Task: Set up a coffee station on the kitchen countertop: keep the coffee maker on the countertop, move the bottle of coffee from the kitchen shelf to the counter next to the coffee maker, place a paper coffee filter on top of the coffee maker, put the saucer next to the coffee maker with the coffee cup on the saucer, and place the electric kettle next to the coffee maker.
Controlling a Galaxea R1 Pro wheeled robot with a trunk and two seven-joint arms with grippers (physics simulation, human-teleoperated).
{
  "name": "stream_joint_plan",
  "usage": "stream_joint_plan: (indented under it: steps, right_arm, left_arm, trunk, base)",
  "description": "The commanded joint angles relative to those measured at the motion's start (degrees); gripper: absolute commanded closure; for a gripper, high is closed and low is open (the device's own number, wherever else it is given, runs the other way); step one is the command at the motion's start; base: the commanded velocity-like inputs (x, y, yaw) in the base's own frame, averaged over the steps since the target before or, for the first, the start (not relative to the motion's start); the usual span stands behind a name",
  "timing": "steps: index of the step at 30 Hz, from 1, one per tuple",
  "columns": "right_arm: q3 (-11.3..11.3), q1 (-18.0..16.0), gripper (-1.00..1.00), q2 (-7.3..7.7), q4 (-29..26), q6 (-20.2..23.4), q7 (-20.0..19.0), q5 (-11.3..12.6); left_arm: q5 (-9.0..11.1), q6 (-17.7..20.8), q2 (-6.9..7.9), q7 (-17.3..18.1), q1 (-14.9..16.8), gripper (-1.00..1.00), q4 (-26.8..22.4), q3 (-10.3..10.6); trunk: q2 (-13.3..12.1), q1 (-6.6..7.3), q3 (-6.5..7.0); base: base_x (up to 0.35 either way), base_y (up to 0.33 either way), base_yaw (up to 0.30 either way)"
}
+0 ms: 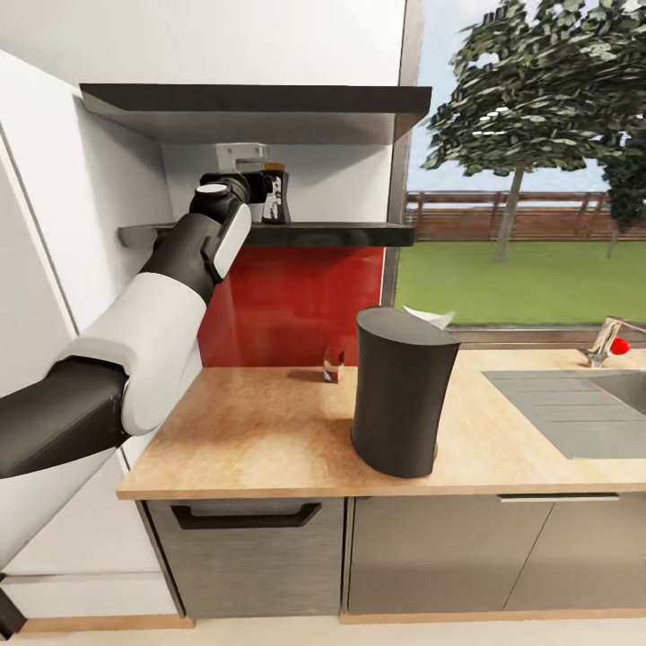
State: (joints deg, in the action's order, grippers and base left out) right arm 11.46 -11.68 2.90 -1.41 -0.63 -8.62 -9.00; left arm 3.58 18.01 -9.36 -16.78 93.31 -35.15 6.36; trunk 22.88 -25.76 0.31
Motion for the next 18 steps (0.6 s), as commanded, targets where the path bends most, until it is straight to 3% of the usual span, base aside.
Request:
stream_joint_plan:
  steps: [1, 8, 18]
  right_arm:
    - [0.50, -0.01, -1.00, 0.01, 0.01, -0.07, -0.18, -0.58]
    - [0.50, -0.01, -1.00, 0.00, 0.01, -0.01, -0.17, -0.58]
    - [0.50, -0.01, -1.00, 0.00, 0.01, 0.02, -0.17, -0.58]
  left_arm:
    - [0.38, 0.27, 0.04, -0.45, 0.00, -1.00, -0.07, 0.31]
    - [0.38, 0.36, 0.04, -0.52, -0.04, -1.00, -0.09, 0.30]
    - [0.34, 0.44, 0.06, -0.53, -0.06, -1.00, -0.01, 0.30]
  trunk:
    - [0.04, -0.02, -0.02]
    - [0.04, -0.02, 0.11]
    - [0.04, -0.02, 0.19]
  base:
    - [0.004, 0.000, -0.014]
    - [0.044, 0.000, -0.053]
    - [0.302, 0.000, -0.035]
